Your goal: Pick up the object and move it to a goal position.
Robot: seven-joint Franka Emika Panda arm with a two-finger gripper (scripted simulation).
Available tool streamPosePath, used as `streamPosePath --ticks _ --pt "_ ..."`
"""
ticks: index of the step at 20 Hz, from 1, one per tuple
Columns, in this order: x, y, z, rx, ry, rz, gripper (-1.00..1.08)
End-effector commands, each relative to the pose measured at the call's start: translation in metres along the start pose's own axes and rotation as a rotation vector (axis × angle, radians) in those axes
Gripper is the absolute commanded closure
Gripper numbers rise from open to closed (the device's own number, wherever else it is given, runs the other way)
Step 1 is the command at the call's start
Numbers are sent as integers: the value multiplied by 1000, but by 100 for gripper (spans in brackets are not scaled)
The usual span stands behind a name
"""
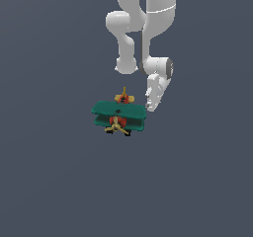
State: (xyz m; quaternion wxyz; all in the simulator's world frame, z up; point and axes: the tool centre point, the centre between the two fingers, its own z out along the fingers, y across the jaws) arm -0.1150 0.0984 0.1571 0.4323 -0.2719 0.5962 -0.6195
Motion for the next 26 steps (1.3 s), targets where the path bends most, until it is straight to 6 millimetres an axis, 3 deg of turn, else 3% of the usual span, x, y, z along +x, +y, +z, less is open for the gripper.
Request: streamPosePath --ticks 1,9,26 --pt "9 9 0 -9 -4 -54 -20" --pt "25 23 0 -25 -8 -141 -20" --pt "29 24 7 -33 0 -146 -20"
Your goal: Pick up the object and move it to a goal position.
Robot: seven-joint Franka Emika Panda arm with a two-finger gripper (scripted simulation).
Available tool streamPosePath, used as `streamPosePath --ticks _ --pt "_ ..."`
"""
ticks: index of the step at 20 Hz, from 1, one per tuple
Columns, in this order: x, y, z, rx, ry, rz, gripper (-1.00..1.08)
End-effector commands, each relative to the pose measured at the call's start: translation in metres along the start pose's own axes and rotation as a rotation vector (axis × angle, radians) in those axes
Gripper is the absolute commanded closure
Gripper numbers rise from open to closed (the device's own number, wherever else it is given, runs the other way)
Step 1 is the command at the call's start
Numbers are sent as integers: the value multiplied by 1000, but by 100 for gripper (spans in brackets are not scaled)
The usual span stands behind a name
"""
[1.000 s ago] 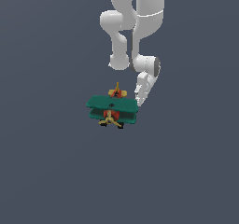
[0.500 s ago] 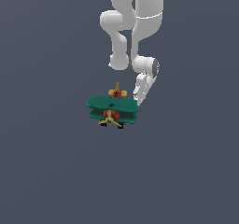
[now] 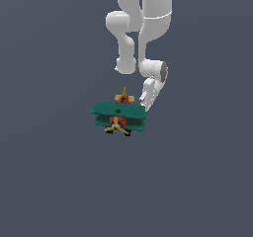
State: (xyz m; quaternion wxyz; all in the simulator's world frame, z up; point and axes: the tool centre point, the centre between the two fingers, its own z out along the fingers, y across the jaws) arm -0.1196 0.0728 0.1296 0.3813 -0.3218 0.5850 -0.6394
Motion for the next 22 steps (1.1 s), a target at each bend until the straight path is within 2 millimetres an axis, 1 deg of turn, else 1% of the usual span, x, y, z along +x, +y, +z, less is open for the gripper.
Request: streamPosePath --ticks 1,8,13,14,22 --pt "0 0 4 0 1 0 -20" --pt "1 0 28 -1 1 -2 -20" --pt "1 0 34 -1 1 -1 -20" --pt "1 0 34 -1 1 -1 108" --pt "1 0 34 -1 1 -1 108"
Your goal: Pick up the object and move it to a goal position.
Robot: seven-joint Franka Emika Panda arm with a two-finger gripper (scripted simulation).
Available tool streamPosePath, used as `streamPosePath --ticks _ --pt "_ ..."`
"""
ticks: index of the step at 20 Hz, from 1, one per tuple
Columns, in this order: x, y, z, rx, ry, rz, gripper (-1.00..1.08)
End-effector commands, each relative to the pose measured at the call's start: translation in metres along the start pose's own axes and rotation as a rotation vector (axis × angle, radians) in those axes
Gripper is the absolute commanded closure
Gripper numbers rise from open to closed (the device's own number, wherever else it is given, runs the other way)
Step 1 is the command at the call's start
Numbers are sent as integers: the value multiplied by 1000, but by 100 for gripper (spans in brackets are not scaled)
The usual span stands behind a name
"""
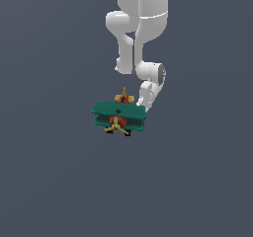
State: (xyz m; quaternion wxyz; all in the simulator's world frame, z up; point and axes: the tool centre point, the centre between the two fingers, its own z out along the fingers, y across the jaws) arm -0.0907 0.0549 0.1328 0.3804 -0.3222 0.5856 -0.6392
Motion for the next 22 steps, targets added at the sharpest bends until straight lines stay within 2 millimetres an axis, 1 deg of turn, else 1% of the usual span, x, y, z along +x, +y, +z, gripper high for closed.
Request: streamPosePath --ticks 1,6,11,17,22 --pt "0 0 0 1 0 0 108" --pt "1 -3 2 0 0 0 108" --pt "7 -14 8 -1 2 0 108" --pt "18 -37 22 -1 3 0 108" --pt "30 -64 39 -2 5 -1 108"
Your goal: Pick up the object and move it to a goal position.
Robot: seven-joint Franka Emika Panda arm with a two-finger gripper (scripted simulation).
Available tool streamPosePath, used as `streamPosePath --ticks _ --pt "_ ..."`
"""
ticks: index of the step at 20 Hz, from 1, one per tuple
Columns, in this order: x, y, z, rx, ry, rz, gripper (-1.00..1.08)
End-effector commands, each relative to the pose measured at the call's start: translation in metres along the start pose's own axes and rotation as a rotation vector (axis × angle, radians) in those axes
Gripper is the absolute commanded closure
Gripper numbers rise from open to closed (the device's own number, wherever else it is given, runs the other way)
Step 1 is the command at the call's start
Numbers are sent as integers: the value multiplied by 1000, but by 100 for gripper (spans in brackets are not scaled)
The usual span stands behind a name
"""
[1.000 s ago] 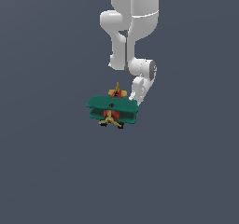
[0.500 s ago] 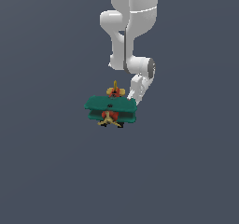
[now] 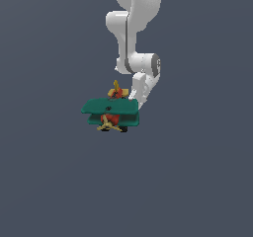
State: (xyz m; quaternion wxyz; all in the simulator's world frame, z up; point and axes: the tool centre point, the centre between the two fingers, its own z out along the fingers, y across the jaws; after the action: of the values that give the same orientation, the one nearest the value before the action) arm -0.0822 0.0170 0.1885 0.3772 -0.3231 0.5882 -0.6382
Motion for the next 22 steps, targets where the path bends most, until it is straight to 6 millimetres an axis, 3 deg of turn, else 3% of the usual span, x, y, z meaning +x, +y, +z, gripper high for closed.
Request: streamPosePath --ticks 1,22 --pt "6 -17 10 5 1 2 108" --pt "66 -151 92 7 3 0 108"
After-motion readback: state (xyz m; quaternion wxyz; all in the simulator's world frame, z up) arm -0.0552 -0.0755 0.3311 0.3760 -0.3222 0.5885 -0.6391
